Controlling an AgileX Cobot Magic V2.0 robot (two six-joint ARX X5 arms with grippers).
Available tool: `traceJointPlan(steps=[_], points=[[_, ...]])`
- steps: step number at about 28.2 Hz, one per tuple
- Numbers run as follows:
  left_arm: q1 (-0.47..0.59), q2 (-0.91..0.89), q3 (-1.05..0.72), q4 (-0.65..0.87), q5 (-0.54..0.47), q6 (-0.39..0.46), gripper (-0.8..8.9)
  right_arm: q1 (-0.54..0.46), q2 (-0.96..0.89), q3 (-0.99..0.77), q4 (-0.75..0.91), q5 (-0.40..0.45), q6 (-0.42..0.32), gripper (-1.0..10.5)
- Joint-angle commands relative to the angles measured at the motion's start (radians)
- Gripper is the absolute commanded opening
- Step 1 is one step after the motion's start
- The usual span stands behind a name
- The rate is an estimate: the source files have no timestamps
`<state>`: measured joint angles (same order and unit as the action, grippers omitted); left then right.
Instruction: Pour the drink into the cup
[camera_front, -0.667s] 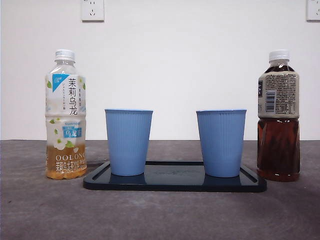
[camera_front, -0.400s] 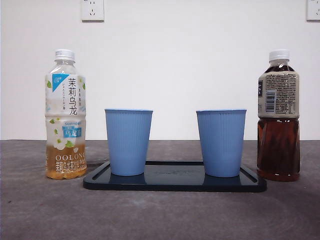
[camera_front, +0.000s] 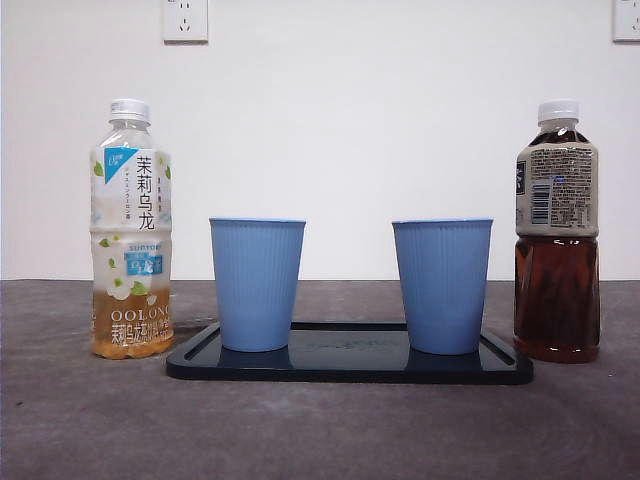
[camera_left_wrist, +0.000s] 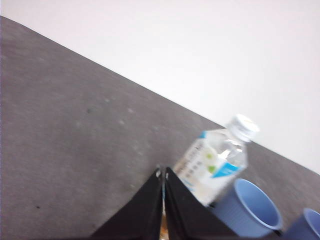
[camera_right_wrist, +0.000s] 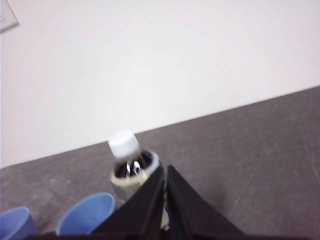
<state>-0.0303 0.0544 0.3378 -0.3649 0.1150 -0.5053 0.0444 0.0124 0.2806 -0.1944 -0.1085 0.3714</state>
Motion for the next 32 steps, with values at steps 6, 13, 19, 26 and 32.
traceJointPlan(steps=[6,13,19,26,32], points=[[0.001,0.114,0.183,-0.150,0.189,0.163,0.08,-0.001,0.103,0.212,-0.268,-0.125,-0.116,0.1],[0.000,0.263,0.333,-0.392,0.385,0.348,0.08,-0.001,0.241,0.353,-0.519,-0.285,-0.225,0.1],[-0.006,0.364,0.436,-0.575,0.449,0.470,0.07,0.005,0.338,0.436,-0.676,-0.401,-0.291,0.1],[-0.023,0.392,0.465,-0.634,0.467,0.497,0.07,0.038,0.385,0.481,-0.772,-0.418,-0.333,0.1],[-0.023,0.392,0.465,-0.634,0.465,0.493,4.39,0.039,0.385,0.481,-0.775,-0.413,-0.326,3.9]])
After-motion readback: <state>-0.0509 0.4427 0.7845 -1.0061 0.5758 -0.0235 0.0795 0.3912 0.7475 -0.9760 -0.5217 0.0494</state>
